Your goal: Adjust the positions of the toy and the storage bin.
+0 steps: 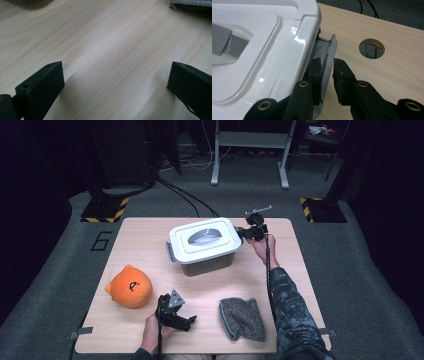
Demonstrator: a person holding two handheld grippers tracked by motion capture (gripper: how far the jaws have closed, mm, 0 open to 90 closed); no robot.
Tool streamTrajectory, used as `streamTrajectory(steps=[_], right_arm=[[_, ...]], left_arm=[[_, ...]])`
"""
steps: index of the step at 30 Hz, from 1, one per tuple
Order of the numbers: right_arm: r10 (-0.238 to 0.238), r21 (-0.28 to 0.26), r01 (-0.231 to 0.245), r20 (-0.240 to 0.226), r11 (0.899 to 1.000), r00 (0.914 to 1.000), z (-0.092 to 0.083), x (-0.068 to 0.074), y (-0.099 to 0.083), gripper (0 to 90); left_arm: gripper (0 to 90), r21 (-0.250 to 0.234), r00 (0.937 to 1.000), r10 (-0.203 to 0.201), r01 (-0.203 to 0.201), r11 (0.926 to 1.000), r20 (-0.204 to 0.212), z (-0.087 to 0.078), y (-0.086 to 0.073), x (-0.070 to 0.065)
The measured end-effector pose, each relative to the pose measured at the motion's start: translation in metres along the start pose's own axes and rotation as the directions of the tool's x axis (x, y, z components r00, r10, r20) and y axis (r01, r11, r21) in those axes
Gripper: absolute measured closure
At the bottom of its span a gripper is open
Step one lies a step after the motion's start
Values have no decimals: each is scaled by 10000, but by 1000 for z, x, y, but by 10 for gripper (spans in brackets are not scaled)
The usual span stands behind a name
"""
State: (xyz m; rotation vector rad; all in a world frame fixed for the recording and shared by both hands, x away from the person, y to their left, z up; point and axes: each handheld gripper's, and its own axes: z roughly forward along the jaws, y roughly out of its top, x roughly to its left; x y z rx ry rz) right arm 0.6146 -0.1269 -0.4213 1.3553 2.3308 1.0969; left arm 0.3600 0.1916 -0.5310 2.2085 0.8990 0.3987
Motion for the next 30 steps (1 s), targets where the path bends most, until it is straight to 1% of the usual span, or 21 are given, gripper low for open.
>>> streamTrajectory(steps=[3, 4, 7, 10, 11, 12, 13, 14, 16, 17, 18, 19, 22, 25, 26, 28, 30], right_arm=[[174, 7, -175, 36, 9998, 9998, 0, 1, -1, 781], [407, 39, -407, 100, 9992, 9991, -2, 2, -2, 782], [430, 57, -431, 148, 9991, 9990, -4, 1, -3, 781], [672, 93, -675, 286, 9977, 9973, -9, 2, -7, 780], [704, 105, -708, 359, 9974, 9969, -10, 2, -8, 780], [860, 151, -868, 443, 9961, 9953, -12, 3, -10, 779], [828, 154, -837, 521, 9964, 9952, -13, 3, -11, 777], [961, 176, -973, 619, 9951, 9934, -16, 4, -13, 776], [1099, 207, -1113, 613, 9936, 9921, -19, 3, -16, 773], [1151, 156, -1165, 709, 9931, 9908, -21, 4, -18, 769], [1044, 162, -1059, 753, 9942, 9917, -23, 4, -20, 765], [1040, 108, -1051, 752, 9944, 9917, -24, 4, -22, 760], [1255, 127, -1267, 724, 9919, 9895, -29, 3, -27, 745], [1135, 217, -1158, 881, 9930, 9896, -34, 3, -30, 694], [1047, 251, -1074, 900, 9939, 9904, -35, 2, -31, 655], [1012, 277, -1046, 1043, 9941, 9894, -38, 0, -34, 563], [921, 355, -967, 1145, 9947, 9892, -42, -4, -36, 457]], left_arm=[[3, 35, 10000, 35, -35, 10000, 66, 0, 0, 0], [3, 40, 10000, 37, -37, 10000, 69, 0, 0, 0], [3, 39, 10000, 36, -36, 10000, 72, 0, 0, 0], [3, 36, 10000, 37, -37, 10000, 65, 0, 0, 0], [3, 12, 10000, 32, -32, 10000, 56, 0, 0, 0], [4, 8, 10000, 31, -31, 10000, 54, 0, 0, 0], [4, 38, 10000, 43, -43, 10000, 62, 0, 0, 1], [4, 7, 10000, 38, -38, 10000, 36, 0, 0, 0], [4, 0, 10000, 37, -37, 10000, 28, 0, 0, 0], [4, 37, 10000, 45, -45, 10000, 51, 0, 0, 1], [4, 11, 10000, 49, -49, 10000, 18, 0, 0, 0], [4, 12, 10000, 48, -48, 10000, 23, 0, 0, 1], [4, -1, 10000, 41, -41, 10000, 23, 0, 0, 1], [4, -6, 10000, 36, -36, 10000, 20, 0, 0, 0], [4, -2, 10000, 37, -37, 10000, 24, 0, 0, 1], [4, -2, 10000, 36, -36, 10000, 23, 0, 0, 1], [4, -3, 10000, 35, -35, 10000, 25, 0, 0, 1]])
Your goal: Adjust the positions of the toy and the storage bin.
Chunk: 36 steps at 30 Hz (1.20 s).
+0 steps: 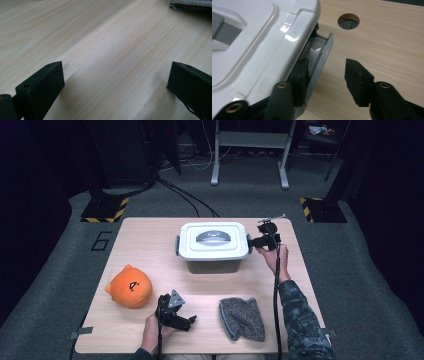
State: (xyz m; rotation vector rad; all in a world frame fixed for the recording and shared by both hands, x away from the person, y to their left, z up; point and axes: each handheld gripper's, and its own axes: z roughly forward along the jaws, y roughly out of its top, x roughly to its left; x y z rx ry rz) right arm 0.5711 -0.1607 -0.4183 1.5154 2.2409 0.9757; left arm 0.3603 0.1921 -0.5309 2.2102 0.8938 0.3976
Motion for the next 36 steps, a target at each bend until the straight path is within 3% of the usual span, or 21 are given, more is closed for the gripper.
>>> streamTrajectory(steps=[2, 6, 12, 15, 18, 23, 30, 32, 33, 36], right_arm=[[-196, 27, 195, 285, 9998, 9994, -4, -2, -2, 388], [-298, 133, 293, 371, 9995, 9989, -8, -7, -5, 330], [81, -706, -92, -166, 9975, 9998, -13, -14, -17, 315], [204, -1144, -222, -165, 9932, 9997, -21, -17, -16, 320], [-8, -1302, -8, -121, 9915, 9999, -28, -16, -15, 300], [-857, -1384, 809, -295, 9871, 9959, -35, -7, -11, 256], [-1834, -1287, 1706, -946, 9769, 9785, -34, 17, 0, 222], [-2237, -1211, 2103, -1102, 9701, 9684, -32, 26, 5, 227], [-2695, -1306, 2553, -1062, 9580, 9571, -29, 31, 8, 236], [-3025, -1131, 2896, -1212, 9505, 9454, -23, 42, 15, 245]], left_arm=[[4, 4, 10000, 4, -4, 10000, -2, 0, 0, 0], [4, -23, 10000, -28, 28, 10000, -38, 0, 0, 0], [4, -23, 10000, -25, 25, 10000, -42, 0, 0, 0], [3, -23, 10000, -29, 29, 10000, -41, 0, 0, 0], [3, -21, 10000, -23, 22, 10000, -46, 0, 0, 0], [4, -23, 10000, -29, 29, 10000, -39, 0, 0, 0], [4, -22, 10000, -28, 28, 10000, -41, 0, 0, 0], [4, -24, 10000, -29, 29, 10000, -39, 0, 0, 0], [4, -23, 10000, -26, 26, 10000, -39, 0, 0, 0], [4, -6, 10000, -7, 7, 10000, -35, 0, 0, 0]])
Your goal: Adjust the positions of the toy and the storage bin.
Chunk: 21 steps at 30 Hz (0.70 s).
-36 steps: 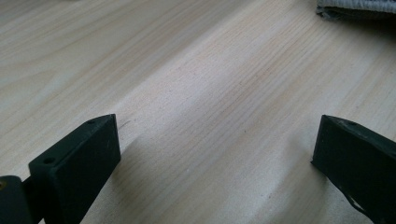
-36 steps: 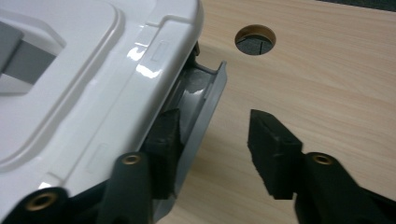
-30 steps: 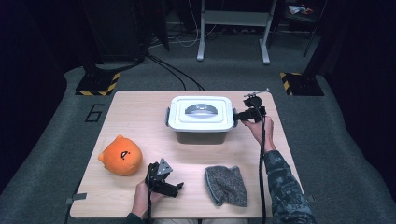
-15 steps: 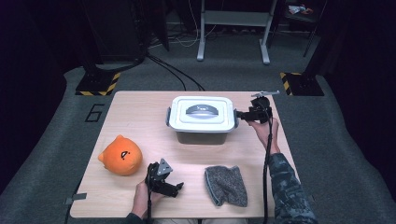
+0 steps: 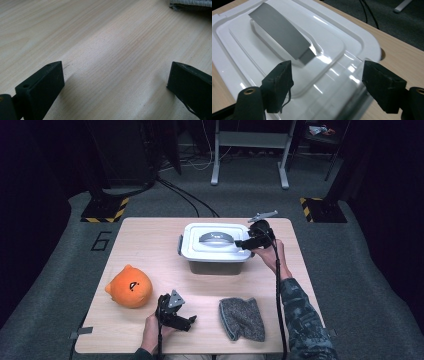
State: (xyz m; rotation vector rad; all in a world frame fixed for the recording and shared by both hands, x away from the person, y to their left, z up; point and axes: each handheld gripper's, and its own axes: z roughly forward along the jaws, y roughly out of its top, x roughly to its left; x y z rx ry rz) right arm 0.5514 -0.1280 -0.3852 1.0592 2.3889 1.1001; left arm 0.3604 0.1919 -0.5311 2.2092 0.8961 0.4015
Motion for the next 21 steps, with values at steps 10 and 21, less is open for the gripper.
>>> streamTrajectory(steps=[10, 21], right_arm=[[-806, 420, 839, -754, 9956, 9939, 22, 14, 23, 340], [-1258, 476, 1316, -1088, 9902, 9861, 31, 18, 25, 536]], left_arm=[[4, 1, 10000, -7, 7, 10000, 8, 0, 0, 0], [3, -2, 10000, -5, 5, 10000, 0, 0, 0, 0]])
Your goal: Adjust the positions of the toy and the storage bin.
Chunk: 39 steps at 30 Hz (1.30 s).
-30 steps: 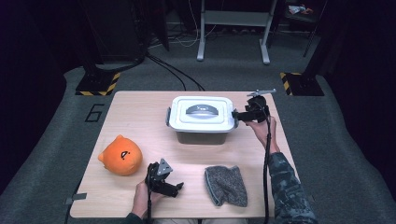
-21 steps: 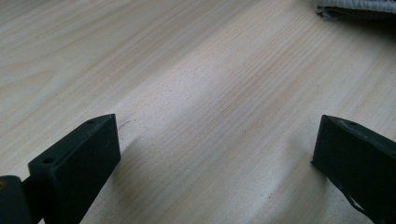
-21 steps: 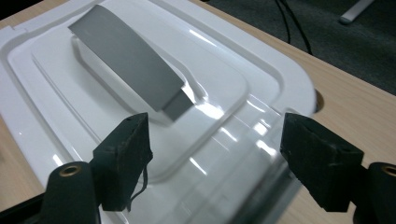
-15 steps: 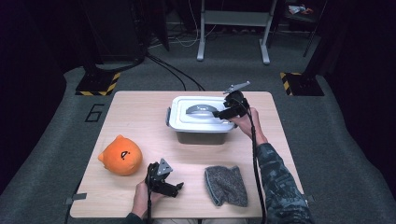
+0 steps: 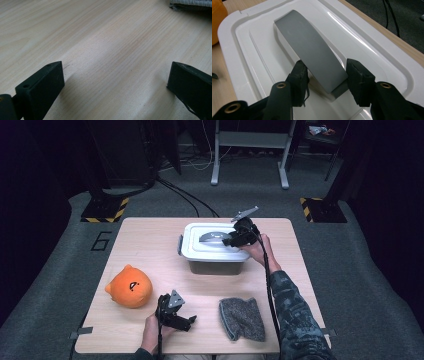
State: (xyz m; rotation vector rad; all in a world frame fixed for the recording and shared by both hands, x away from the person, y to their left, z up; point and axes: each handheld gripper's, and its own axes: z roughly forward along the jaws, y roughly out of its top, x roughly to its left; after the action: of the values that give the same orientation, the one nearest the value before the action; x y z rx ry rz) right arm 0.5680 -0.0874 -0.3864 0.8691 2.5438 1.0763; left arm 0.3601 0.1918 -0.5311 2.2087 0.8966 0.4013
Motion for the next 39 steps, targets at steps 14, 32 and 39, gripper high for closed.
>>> streamTrajectory(steps=[14, 32, 39], right_arm=[[230, -3, -230, 582, 9997, 9980, -7, 17, -8, 562], [-1203, -126, 1198, -546, 9927, 9912, -5, 20, 16, 545], [-1304, -14, 1305, -583, 9914, 9897, -8, 21, 14, 583]], left_arm=[[3, 2, 10000, 7, -7, 10000, -12, 0, 0, 0], [3, 3, 10000, -8, 8, 10000, 25, 0, 0, 0], [4, 3, 10000, -8, 8, 10000, 24, 0, 0, 0]])
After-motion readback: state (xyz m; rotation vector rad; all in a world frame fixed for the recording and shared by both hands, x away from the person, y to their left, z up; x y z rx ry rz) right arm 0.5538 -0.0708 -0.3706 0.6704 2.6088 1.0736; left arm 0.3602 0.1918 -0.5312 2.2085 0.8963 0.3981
